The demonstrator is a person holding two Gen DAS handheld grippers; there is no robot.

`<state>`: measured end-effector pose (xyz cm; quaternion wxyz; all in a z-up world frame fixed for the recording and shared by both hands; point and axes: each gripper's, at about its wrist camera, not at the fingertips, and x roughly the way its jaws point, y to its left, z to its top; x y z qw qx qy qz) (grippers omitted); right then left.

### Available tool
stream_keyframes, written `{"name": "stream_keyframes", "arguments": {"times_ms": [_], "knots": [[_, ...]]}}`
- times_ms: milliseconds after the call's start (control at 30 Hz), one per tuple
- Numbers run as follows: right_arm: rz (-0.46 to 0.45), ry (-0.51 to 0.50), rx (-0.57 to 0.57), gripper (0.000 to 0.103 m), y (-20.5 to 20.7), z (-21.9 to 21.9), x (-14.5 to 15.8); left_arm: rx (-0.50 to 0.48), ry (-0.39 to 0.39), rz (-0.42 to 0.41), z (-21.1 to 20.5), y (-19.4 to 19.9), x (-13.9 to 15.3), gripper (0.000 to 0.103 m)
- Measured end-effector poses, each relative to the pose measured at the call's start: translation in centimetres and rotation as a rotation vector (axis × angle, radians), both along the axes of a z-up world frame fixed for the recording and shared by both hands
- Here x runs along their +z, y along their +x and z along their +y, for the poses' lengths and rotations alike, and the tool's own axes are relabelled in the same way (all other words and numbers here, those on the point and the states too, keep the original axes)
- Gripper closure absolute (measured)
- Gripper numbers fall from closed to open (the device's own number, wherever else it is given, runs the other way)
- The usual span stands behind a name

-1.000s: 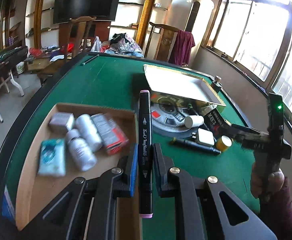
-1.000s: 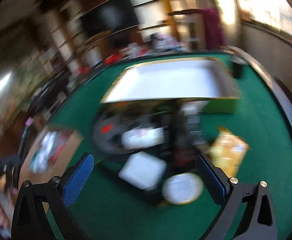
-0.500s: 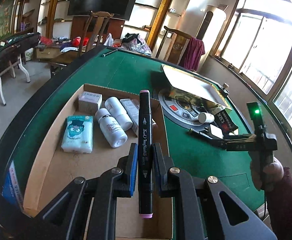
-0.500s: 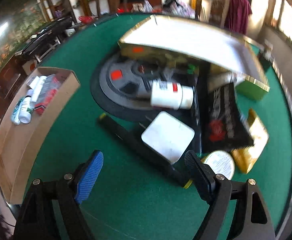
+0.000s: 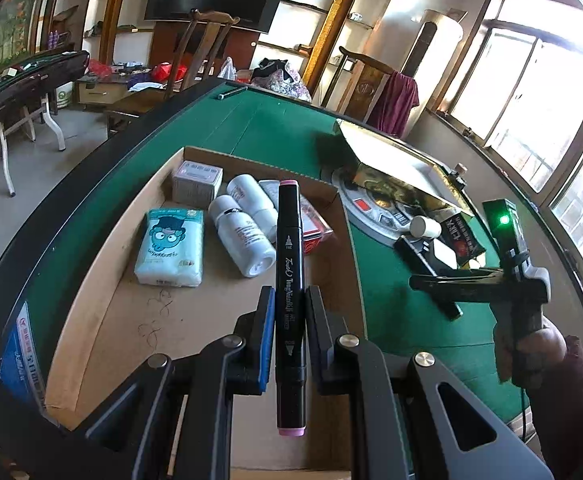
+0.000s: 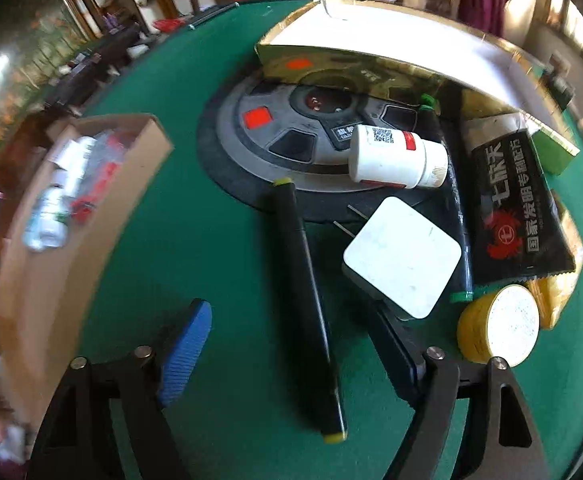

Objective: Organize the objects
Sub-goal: 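Hold the marker over the tray while the right gripper grasps the yellow-ended black marker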

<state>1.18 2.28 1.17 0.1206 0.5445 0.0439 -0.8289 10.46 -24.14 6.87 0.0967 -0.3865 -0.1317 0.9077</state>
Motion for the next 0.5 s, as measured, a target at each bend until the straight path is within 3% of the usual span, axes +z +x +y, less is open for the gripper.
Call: {"name": "stream_keyframes", "arguments": {"times_ms": [33,67,100,133,267,500], "knots": [[0.021,0.044,-0.004,0.034,0.2,-0.4,-0.2,0.002,0.002,-0.003,-0.1,0.0,-0.2,0.089],[0.060,0.074,-0.014,0.052,0.5,-0.9,0.0,0.006,0.006,-0.008,-0.3,0.0,-0.4,0.088],[0.063,0.052,-0.033,0.063,0.6,-1.0,0.1,0.009,0.008,-0.011,-0.5,0.0,-0.5,0.088],[0.069,0.063,-0.061,0.084,0.7,-1.0,0.2,0.013,0.012,-0.014,-0.8,0.0,-0.7,0.088],[0.049,-0.020,-0.067,0.087,1.3,-0.5,0.6,0.028,0.022,-0.024,-1.6,0.3,-1.2,0.088],[0.006,-0.324,-0.104,0.087,3.2,1.7,1.6,0.038,0.034,-0.040,-2.2,0.7,-1.5,0.088]]}}
